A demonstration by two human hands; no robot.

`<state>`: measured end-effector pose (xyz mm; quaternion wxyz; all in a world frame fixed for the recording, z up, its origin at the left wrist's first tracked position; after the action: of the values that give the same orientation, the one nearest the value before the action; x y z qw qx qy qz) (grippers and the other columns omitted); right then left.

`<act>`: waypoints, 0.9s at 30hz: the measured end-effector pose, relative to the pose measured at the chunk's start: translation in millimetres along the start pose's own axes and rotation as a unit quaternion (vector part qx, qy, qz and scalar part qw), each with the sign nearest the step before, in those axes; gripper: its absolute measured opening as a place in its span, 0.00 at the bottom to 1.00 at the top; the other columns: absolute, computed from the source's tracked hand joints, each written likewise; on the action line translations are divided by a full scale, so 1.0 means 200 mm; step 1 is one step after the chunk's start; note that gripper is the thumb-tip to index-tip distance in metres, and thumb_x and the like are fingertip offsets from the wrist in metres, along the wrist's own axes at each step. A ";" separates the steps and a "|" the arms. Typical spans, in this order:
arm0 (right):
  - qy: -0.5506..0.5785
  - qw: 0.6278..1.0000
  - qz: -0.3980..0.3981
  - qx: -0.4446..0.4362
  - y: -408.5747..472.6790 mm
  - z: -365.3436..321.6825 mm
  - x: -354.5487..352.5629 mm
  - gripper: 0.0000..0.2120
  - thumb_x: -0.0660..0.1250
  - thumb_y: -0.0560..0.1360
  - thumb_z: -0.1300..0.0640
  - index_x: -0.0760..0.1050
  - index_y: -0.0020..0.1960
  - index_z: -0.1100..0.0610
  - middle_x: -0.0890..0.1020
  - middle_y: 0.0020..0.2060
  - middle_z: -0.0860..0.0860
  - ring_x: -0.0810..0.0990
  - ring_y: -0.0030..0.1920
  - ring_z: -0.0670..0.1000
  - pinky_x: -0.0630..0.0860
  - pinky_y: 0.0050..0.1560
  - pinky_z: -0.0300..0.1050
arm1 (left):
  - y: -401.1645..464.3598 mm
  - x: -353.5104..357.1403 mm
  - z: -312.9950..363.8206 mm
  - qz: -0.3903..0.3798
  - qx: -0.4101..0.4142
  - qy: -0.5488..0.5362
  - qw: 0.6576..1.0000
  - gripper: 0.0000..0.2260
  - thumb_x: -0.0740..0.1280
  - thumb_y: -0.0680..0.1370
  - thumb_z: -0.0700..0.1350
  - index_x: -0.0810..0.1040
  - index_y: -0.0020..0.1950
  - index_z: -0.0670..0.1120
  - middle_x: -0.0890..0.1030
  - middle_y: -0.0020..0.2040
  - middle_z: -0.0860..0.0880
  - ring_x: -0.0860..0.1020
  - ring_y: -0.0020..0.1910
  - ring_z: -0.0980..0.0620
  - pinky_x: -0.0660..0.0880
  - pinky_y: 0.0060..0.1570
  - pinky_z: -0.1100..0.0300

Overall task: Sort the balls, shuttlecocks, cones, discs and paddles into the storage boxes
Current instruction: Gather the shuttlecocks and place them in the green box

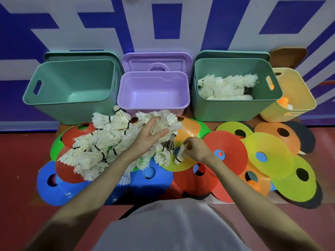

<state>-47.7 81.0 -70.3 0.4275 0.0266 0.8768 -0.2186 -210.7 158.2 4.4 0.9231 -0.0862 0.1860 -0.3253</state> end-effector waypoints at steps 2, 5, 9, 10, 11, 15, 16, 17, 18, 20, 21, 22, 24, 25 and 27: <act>-0.008 0.999 0.042 -0.014 -0.04 0.00 -0.11 0.11 0.63 0.71 0.65 0.79 0.51 0.64 0.83 0.47 0.59 0.80 0.48 0.60 0.74 0.45 0.45 | 0.02 0.01 0.01 0.009 0.014 0.016 1.000 0.33 0.68 0.73 0.62 0.63 0.74 0.51 0.67 0.72 0.55 0.63 0.73 0.56 0.62 0.71 0.54; 0.007 0.985 0.169 -0.043 -0.13 0.00 -0.38 0.04 0.64 0.71 0.64 0.78 0.43 0.63 0.82 0.39 0.58 0.78 0.42 0.61 0.75 0.42 0.53 | 0.05 0.04 0.07 0.020 0.029 0.032 0.999 0.30 0.68 0.74 0.57 0.65 0.73 0.50 0.69 0.69 0.58 0.64 0.71 0.57 0.63 0.70 0.56; 0.103 0.918 0.365 -0.115 -0.32 -0.02 -0.77 0.03 0.65 0.75 0.62 0.76 0.48 0.61 0.79 0.41 0.55 0.76 0.42 0.56 0.73 0.45 0.50 | 0.12 0.12 0.15 0.007 0.059 0.067 0.996 0.30 0.69 0.72 0.61 0.68 0.71 0.52 0.73 0.68 0.53 0.70 0.68 0.55 0.68 0.64 0.59; 0.126 0.903 0.391 -0.126 -0.36 -0.02 -0.83 0.04 0.65 0.76 0.62 0.77 0.49 0.61 0.79 0.42 0.55 0.77 0.43 0.56 0.73 0.46 0.48 | 0.14 0.14 0.17 0.005 0.063 0.076 0.995 0.29 0.69 0.72 0.62 0.68 0.70 0.53 0.73 0.68 0.54 0.70 0.67 0.55 0.68 0.64 0.59; 0.153 0.891 0.405 -0.136 -0.39 -0.03 -0.88 0.04 0.65 0.76 0.62 0.77 0.49 0.61 0.79 0.42 0.55 0.78 0.44 0.55 0.74 0.46 0.48 | 0.16 0.16 0.19 0.006 0.064 0.086 0.994 0.29 0.69 0.72 0.63 0.68 0.70 0.54 0.73 0.68 0.54 0.70 0.67 0.55 0.68 0.65 0.57; 0.197 0.878 0.402 -0.168 -0.40 0.01 -0.96 0.04 0.66 0.75 0.65 0.78 0.49 0.60 0.79 0.43 0.52 0.78 0.45 0.51 0.74 0.48 0.43 | 0.26 0.28 0.29 -0.004 0.083 0.122 0.989 0.31 0.68 0.70 0.67 0.67 0.69 0.56 0.75 0.65 0.52 0.73 0.64 0.50 0.70 0.64 0.52; 0.192 0.883 0.391 -0.175 -0.38 0.03 -0.95 0.04 0.67 0.75 0.65 0.78 0.49 0.60 0.80 0.43 0.51 0.78 0.45 0.50 0.74 0.49 0.41 | 0.28 0.32 0.32 -0.006 0.087 0.128 0.988 0.31 0.68 0.70 0.68 0.67 0.69 0.57 0.76 0.64 0.50 0.74 0.62 0.46 0.71 0.63 0.52; 0.190 0.888 0.378 -0.180 -0.36 0.05 -0.94 0.05 0.67 0.75 0.65 0.78 0.50 0.61 0.80 0.43 0.51 0.78 0.45 0.48 0.74 0.49 0.39 | 0.30 0.36 0.36 -0.004 0.093 0.134 0.987 0.31 0.68 0.70 0.67 0.67 0.69 0.57 0.76 0.63 0.49 0.75 0.60 0.42 0.71 0.61 0.51; 0.194 0.893 0.363 -0.181 -0.34 0.07 -0.93 0.05 0.67 0.75 0.65 0.79 0.50 0.61 0.80 0.43 0.51 0.77 0.45 0.46 0.73 0.49 0.36 | 0.32 0.39 0.39 -0.003 0.102 0.139 0.985 0.31 0.68 0.70 0.65 0.66 0.70 0.56 0.76 0.63 0.48 0.74 0.61 0.40 0.71 0.61 0.50; 0.209 0.900 0.341 -0.171 -0.30 0.13 -0.93 0.06 0.67 0.75 0.66 0.79 0.50 0.61 0.81 0.44 0.49 0.77 0.46 0.43 0.72 0.49 0.32 | 0.36 0.46 0.44 -0.006 0.115 0.144 0.983 0.33 0.68 0.70 0.65 0.63 0.71 0.55 0.73 0.68 0.50 0.72 0.65 0.47 0.70 0.64 0.50; 0.214 0.901 0.340 -0.165 -0.29 0.16 -0.94 0.06 0.67 0.75 0.65 0.80 0.51 0.61 0.81 0.45 0.48 0.78 0.47 0.42 0.72 0.50 0.32 | 0.38 0.48 0.47 -0.009 0.119 0.147 0.982 0.35 0.68 0.70 0.66 0.62 0.72 0.55 0.71 0.69 0.52 0.70 0.67 0.51 0.69 0.66 0.50; 0.218 0.900 0.343 -0.158 -0.27 0.20 -0.96 0.06 0.68 0.75 0.64 0.80 0.51 0.61 0.82 0.46 0.47 0.78 0.47 0.42 0.72 0.51 0.32 | 0.41 0.51 0.49 -0.018 0.115 0.149 0.982 0.37 0.68 0.70 0.67 0.60 0.73 0.55 0.70 0.70 0.52 0.69 0.68 0.53 0.68 0.66 0.51; 0.223 0.897 0.353 -0.146 -0.25 0.28 -1.00 0.07 0.68 0.75 0.63 0.81 0.52 0.60 0.82 0.46 0.47 0.79 0.47 0.44 0.73 0.51 0.34 | 0.45 0.57 0.52 -0.049 0.093 0.136 0.985 0.39 0.69 0.69 0.65 0.58 0.74 0.54 0.70 0.69 0.51 0.70 0.66 0.53 0.68 0.65 0.55; 0.226 0.896 0.357 -0.136 -0.23 0.33 -1.03 0.07 0.69 0.75 0.62 0.81 0.52 0.59 0.82 0.46 0.47 0.79 0.47 0.45 0.73 0.51 0.35 | 0.48 0.60 0.54 -0.072 0.088 0.125 0.986 0.38 0.70 0.70 0.61 0.57 0.74 0.53 0.70 0.67 0.51 0.71 0.65 0.53 0.68 0.63 0.58; 0.239 0.893 0.366 -0.111 -0.19 0.43 -1.09 0.07 0.69 0.75 0.61 0.80 0.53 0.58 0.82 0.45 0.45 0.78 0.46 0.45 0.73 0.49 0.35 | 0.53 0.67 0.59 -0.122 0.095 0.123 0.980 0.34 0.70 0.72 0.50 0.56 0.72 0.50 0.70 0.64 0.52 0.71 0.63 0.50 0.69 0.62 0.59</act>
<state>145.0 41.9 62.7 0.2550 0.3492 0.8993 0.0649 -6.7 159.3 44.0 0.8505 0.0203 0.2543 -0.4600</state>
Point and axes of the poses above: each hand's wrist, its own y-axis towards the middle knuckle, its own x-axis out of the palm, z = x × y, the point moved 8 cm from there along y, towards the middle knuckle
